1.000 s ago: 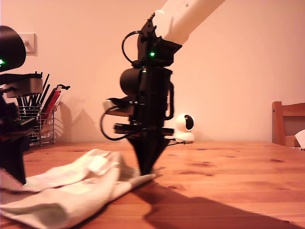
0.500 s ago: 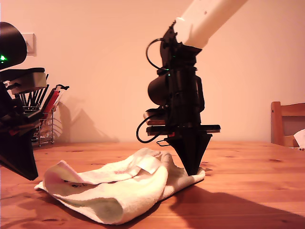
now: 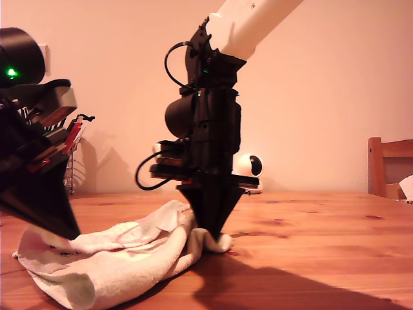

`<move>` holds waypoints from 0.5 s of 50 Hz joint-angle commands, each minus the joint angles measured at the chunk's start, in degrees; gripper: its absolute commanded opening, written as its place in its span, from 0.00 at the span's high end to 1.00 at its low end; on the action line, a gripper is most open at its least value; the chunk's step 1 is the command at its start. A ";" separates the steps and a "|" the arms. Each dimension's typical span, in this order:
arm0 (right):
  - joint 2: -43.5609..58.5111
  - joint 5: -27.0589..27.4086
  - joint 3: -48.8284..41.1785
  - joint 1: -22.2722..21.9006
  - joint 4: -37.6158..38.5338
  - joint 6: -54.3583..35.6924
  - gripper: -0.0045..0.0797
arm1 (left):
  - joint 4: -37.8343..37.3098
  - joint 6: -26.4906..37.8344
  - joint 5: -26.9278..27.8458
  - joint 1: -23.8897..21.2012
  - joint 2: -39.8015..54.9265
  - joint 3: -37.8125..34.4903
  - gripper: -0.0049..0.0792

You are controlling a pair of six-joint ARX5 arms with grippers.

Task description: Fold the tea towel in front of you. After folding it, place it to the left side.

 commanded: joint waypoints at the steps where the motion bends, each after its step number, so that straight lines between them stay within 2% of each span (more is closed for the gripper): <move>1: -1.31 0.79 -1.25 -0.79 -0.11 -0.31 0.96 | 0.94 -0.17 0.35 -0.15 0.57 -0.39 0.96; 12: -2.08 0.79 -1.25 -1.64 0.17 -0.42 0.96 | 1.14 -0.17 0.98 -0.15 1.49 -0.39 0.96; 25: -2.75 0.79 -1.25 -1.81 0.87 -1.25 0.96 | 2.95 -0.13 2.69 -0.15 7.93 -0.39 0.96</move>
